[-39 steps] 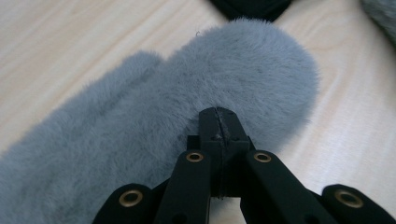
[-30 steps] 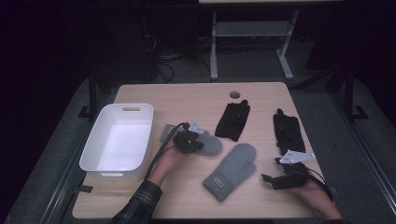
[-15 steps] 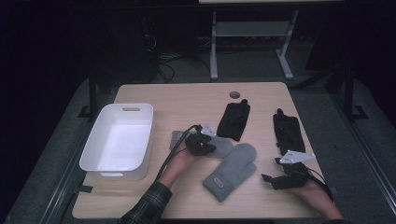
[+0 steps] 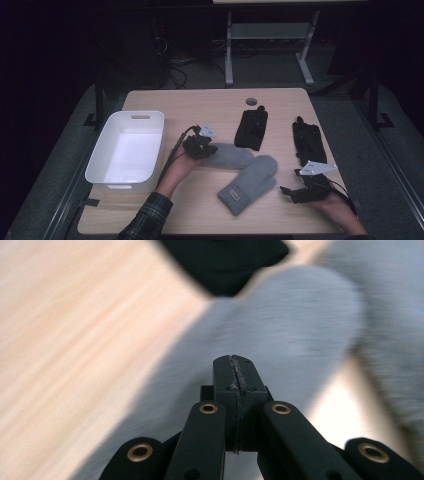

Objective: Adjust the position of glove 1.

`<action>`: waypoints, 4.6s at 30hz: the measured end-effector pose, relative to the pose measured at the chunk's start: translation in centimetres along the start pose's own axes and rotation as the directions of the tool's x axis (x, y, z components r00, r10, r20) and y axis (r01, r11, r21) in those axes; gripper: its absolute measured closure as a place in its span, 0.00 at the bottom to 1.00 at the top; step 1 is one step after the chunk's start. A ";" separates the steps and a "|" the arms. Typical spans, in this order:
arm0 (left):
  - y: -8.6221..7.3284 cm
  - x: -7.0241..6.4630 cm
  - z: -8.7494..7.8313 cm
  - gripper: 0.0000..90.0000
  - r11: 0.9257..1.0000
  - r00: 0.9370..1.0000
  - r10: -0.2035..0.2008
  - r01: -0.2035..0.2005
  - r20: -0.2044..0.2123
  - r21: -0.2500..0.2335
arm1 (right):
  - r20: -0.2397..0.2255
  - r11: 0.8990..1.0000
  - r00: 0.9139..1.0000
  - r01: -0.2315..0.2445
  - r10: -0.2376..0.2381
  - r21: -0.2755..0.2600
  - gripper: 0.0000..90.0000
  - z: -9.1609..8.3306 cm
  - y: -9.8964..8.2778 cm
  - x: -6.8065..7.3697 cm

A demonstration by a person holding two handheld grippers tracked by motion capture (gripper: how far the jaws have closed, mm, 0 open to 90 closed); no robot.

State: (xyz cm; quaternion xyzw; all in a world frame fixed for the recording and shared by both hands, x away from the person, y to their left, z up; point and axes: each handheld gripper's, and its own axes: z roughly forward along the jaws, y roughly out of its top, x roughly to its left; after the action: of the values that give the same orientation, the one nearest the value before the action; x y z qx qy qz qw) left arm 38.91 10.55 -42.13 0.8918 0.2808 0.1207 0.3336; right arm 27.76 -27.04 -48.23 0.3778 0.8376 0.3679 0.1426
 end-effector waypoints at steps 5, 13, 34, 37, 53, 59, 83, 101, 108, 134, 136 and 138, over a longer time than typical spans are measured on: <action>0.2 2.3 1.1 0.99 0.999 0.996 -0.051 0.052 -0.076 0.011 | 0.000 1.000 1.000 0.000 0.000 0.000 0.15 0.0 0.0 0.0; 0.4 4.2 2.8 0.99 0.991 0.985 -0.091 0.104 -0.149 0.085 | -0.001 1.000 1.000 -0.001 0.001 0.000 0.15 0.0 0.0 0.0; -2.9 -0.2 0.3 0.99 0.984 0.997 -0.075 0.072 0.010 0.160 | -0.001 1.000 1.000 -0.001 0.001 0.001 0.15 0.0 0.0 0.0; -3.3 -0.9 -0.2 0.99 0.986 0.997 -0.070 0.064 0.037 0.152 | -0.001 1.000 1.000 0.000 0.000 0.001 0.15 0.0 0.0 0.0; -2.5 0.3 0.8 0.66 0.979 0.962 -0.203 0.206 0.185 0.004 | 0.001 1.000 1.000 0.002 -0.002 0.000 0.15 0.0 0.0 0.0; -2.9 0.2 1.8 0.79 0.981 0.957 -0.193 0.189 0.215 0.039 | 0.000 1.000 1.000 0.002 -0.002 0.000 0.15 0.0 0.0 0.0; -0.6 -1.0 -1.7 0.98 0.979 0.962 -0.163 0.186 0.217 -0.089 | -0.124 0.998 0.990 0.065 -0.064 0.006 0.87 -1.1 1.8 2.0; 1.8 -1.9 -1.8 0.98 0.972 0.967 -0.171 0.197 0.190 -0.126 | -0.322 0.987 0.936 0.158 -0.144 0.018 1.00 0.5 3.4 5.9; 2.1 -2.6 -0.9 0.98 0.973 0.963 -0.176 0.201 0.207 -0.110 | -0.342 0.985 0.927 0.172 -0.156 0.018 1.00 1.0 3.8 6.5; 4.4 -6.0 -1.2 0.98 0.983 0.954 -0.120 0.152 0.273 -0.100 | -0.331 0.977 0.926 0.210 -0.184 0.047 1.00 3.4 5.3 6.8; 4.6 -6.2 -1.3 0.98 0.985 0.955 -0.115 0.146 0.275 -0.097 | -0.329 0.977 0.927 0.208 -0.182 0.046 1.00 3.7 5.5 6.7; 4.9 -6.6 -1.1 0.98 0.986 0.953 -0.109 0.141 0.283 -0.093 | -0.329 0.977 0.927 0.209 -0.182 0.048 1.00 3.8 5.7 6.7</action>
State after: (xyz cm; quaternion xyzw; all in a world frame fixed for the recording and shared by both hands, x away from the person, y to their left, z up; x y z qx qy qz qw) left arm 35.17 4.24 -38.24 0.8602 0.2802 -0.0109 0.4259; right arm 28.24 -17.67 -46.51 0.2326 0.8975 0.3740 0.0240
